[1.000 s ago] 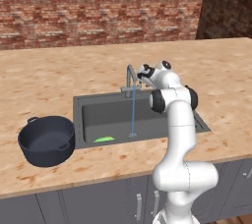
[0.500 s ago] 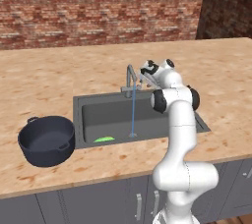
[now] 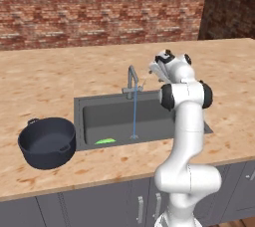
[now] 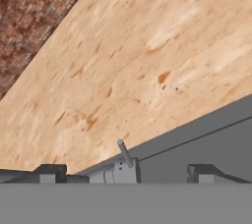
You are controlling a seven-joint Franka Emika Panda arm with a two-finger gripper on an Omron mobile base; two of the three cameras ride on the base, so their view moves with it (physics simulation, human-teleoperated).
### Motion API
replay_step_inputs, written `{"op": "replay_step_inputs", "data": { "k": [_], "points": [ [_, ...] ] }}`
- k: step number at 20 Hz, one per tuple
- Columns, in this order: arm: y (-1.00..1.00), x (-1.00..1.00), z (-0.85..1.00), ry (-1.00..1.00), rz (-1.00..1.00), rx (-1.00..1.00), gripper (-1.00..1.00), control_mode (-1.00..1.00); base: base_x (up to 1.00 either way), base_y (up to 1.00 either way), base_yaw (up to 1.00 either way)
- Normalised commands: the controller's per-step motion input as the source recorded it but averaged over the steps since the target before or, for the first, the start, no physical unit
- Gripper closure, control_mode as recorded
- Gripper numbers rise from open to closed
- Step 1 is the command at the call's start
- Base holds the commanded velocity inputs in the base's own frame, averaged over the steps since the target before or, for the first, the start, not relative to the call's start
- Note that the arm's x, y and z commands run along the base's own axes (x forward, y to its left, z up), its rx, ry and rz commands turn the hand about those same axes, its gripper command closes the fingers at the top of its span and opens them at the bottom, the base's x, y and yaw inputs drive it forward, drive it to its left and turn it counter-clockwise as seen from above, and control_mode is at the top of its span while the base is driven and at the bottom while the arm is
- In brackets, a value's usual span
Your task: Dump the corn from the pot into the sink. Then turn on the water and wash the corn. Then turn off the water and put the corn back in the pot.
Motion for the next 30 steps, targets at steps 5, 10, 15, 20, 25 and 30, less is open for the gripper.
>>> {"op": "replay_step_inputs", "data": {
  "k": [5,10,15,20,25,30],
  "points": [
    [-0.33,-0.34,-0.05,0.0,0.0,0.0,-1.0,-1.0,0.0,0.0,0.0],
    [-0.09,-0.02,-0.05,0.0,0.0,-0.02,-1.0,-1.0,0.0,0.0,0.0],
    [0.0,0.0,-0.13,0.0,0.02,-0.08,-1.0,-1.0,0.0,0.0,0.0],
    [0.0,0.0,-0.25,0.0,0.13,-0.13,-1.0,-1.0,0.0,0.0,0.0],
    [0.01,0.01,-0.31,-0.01,0.2,-0.12,-1.0,-1.0,0.0,0.0,0.0],
    [0.02,0.26,-0.13,-0.07,0.14,-0.06,-1.0,-1.0,0.0,0.0,0.0]
  ]
}}
